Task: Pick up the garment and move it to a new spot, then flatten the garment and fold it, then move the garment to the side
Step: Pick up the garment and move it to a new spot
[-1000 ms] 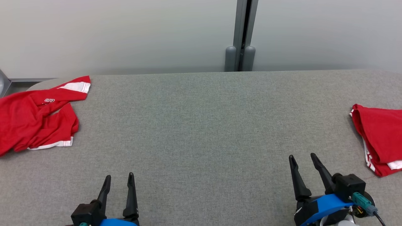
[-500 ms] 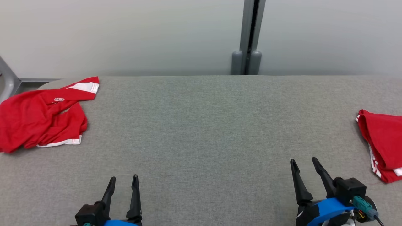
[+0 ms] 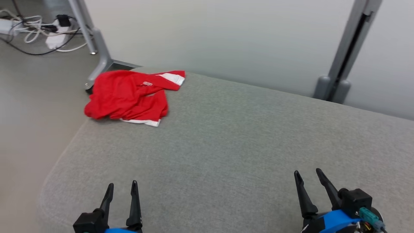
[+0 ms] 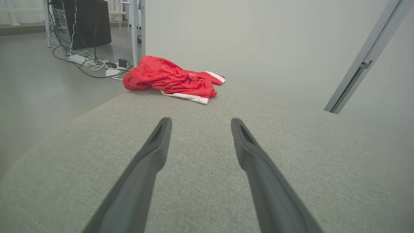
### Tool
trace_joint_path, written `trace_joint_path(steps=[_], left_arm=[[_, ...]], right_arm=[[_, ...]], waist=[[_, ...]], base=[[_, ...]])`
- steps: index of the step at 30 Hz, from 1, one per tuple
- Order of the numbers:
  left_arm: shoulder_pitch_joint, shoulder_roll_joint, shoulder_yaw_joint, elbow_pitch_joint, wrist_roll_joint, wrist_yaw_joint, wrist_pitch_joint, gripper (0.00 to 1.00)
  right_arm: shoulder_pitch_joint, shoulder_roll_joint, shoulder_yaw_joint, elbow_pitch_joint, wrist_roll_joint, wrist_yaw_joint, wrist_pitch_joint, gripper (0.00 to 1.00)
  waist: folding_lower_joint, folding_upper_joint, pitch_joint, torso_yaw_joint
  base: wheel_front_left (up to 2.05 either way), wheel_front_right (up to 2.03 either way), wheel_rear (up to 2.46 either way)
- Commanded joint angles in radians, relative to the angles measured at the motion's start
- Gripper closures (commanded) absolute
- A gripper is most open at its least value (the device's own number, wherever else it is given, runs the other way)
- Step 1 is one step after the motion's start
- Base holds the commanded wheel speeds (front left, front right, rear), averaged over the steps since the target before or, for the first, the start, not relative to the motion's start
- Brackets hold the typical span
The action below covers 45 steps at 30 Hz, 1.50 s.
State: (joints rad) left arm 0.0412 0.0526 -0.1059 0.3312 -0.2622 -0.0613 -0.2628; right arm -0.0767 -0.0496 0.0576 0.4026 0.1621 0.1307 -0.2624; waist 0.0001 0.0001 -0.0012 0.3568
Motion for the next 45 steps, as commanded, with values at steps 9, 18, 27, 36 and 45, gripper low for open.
trace_joint_path(steps=[9, 18, 27, 36, 45], left_arm=[[0.028, -0.002, 0.032, -0.025, 0.0, 0.006, -0.003, 0.0], [0.021, -0.001, 0.061, -0.059, -0.008, 0.011, -0.003, 0.0], [-0.15, 0.104, 0.147, -0.131, -0.01, 0.004, 0.003, 0.0], [-0.564, 0.276, 0.185, -0.103, -0.076, -0.037, 0.189, 0.0], [-0.854, 0.3, 0.089, 0.224, -0.174, -0.067, 0.351, 0.0]], right_arm=[[0.002, -0.002, 0.039, 0.014, 0.005, 0.0, -0.003, 0.0], [-0.041, -0.002, 0.071, 0.024, -0.011, 0.0, -0.003, 0.0], [-0.105, -0.003, 0.082, -0.02, -0.053, 0.0, 0.009, 0.0], [-0.204, -0.003, 0.025, -0.129, -0.182, 0.0, 0.082, 0.0], [-0.252, -0.002, -0.012, -0.251, -0.252, 0.0, 0.145, 0.0]], waist=[[-0.0001, -0.0001, 0.04, 0.172], [-0.0001, -0.0001, 0.063, 0.178], [-0.0001, -0.0001, 0.135, 0.114], [-0.0001, -0.0001, 0.295, 0.025], [-0.0001, -0.0001, 0.459, -0.043]], base=[[0.0, 0.0, 0.0], [0.0, 0.0, 0.0], [0.0, 0.0, 0.0], [0.0, 0.0, 0.0], [0.0, 0.0, 0.0]])
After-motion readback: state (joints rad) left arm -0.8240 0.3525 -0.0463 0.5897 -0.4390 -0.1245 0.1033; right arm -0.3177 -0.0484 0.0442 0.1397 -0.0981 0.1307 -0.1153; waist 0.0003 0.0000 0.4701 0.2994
